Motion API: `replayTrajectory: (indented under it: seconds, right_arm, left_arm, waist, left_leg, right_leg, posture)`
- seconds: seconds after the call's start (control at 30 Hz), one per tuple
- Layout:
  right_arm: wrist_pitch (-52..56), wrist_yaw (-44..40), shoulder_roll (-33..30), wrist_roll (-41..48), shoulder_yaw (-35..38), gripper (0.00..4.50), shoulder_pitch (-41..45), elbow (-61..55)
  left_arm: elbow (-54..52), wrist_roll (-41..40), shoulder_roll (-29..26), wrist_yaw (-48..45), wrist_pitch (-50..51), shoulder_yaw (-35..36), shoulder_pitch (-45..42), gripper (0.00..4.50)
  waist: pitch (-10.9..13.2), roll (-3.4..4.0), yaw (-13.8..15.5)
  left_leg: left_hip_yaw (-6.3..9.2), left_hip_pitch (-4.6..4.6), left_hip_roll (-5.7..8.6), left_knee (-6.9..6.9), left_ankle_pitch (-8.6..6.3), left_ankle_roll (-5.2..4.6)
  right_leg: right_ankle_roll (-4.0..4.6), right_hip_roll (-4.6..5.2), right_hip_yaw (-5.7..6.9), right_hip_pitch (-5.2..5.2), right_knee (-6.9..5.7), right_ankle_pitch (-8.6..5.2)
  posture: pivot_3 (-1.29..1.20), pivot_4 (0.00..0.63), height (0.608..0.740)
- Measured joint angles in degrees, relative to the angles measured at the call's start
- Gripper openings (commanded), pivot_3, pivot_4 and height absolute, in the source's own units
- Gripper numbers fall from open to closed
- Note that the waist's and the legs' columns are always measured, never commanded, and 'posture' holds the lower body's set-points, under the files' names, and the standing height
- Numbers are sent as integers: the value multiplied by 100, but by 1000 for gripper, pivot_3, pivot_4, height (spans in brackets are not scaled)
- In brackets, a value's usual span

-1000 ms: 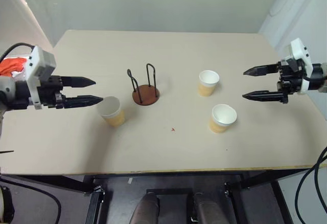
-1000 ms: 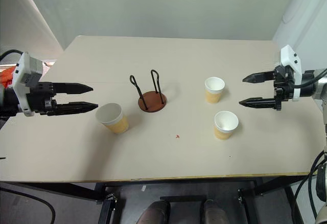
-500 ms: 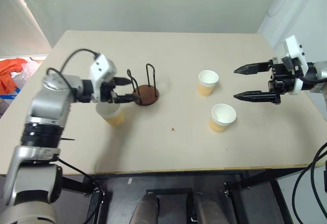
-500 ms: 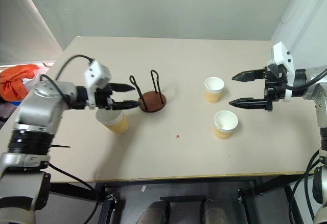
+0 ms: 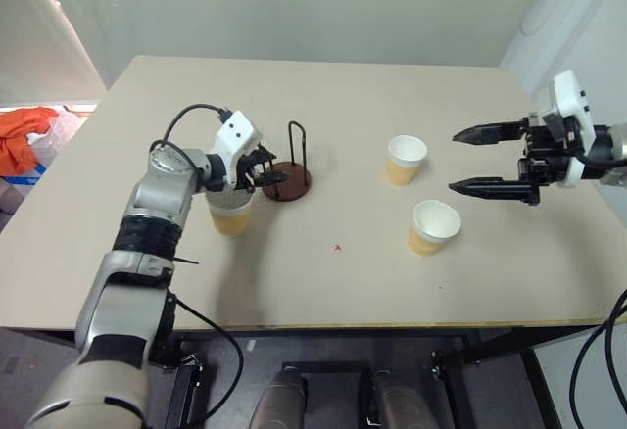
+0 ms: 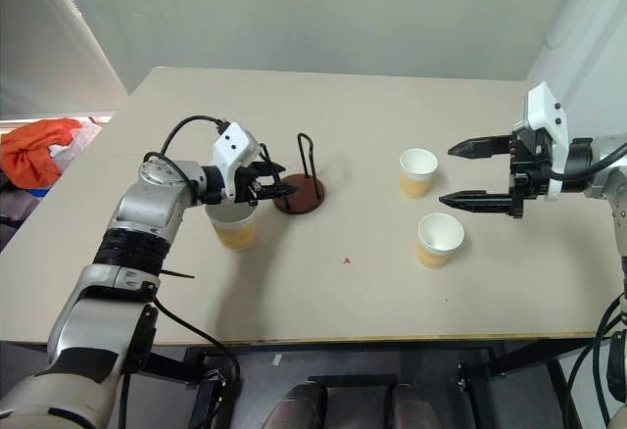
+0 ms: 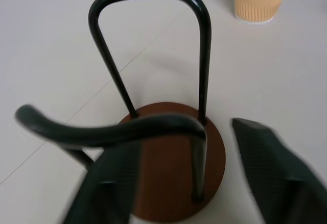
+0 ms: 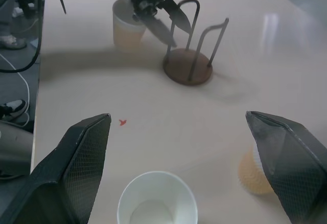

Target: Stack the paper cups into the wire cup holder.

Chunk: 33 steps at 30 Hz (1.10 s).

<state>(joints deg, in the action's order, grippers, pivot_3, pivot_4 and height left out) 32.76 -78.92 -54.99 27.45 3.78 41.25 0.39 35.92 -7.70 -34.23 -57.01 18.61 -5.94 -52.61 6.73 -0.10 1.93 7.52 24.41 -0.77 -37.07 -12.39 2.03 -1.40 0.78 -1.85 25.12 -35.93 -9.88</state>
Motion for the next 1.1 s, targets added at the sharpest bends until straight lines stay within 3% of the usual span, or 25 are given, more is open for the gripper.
replayTrajectory:
  seconds: [0.17,0.47,0.67,0.93,1.1]
  right_arm:
    - [16,75,-48,48,44,4500,-33,-65]
    - [-1,134,-60,44,44,4500,-31,-47]
    - [-22,4,-126,50,29,4500,-174,-188]
    - [136,49,-106,255,-24,4500,-493,-827]
    - [191,138,-108,282,-23,4500,-617,-886]
  left_arm:
    - [-14,-36,-78,-144,41,89,-1,46]
    - [-777,-334,-283,-425,495,286,62,15]
    - [-2557,-940,-243,-522,1549,303,351,15]
    - [-4845,-1333,168,14,2502,-262,1677,15]
    - [-5520,-1430,222,509,2860,-277,2020,15]
  waist:
    - [0,0,0]
    - [0,0,18]
    - [0,-1,27]
    - [2,-5,10]
    - [2,-4,9]
  left_leg:
    - [-2,-1,0,0,2,-1]
    - [-2,5,3,-4,4,-3]
    - [-6,9,6,-7,4,-3]
    - [-25,-12,3,-13,4,-2]
    - [-22,-59,6,-13,10,-7]
  right_leg:
    - [-3,-2,0,-1,-1,2]
    - [-4,-1,0,-1,4,2]
    - [-6,-1,0,-2,8,1]
    - [-6,-7,-8,-17,4,-15]
    - [30,-9,-16,-65,3,-41]
  posture:
    - [0,150,740]
    - [0,150,740]
    - [0,150,740]
    - [0,150,740]
    - [0,150,740]
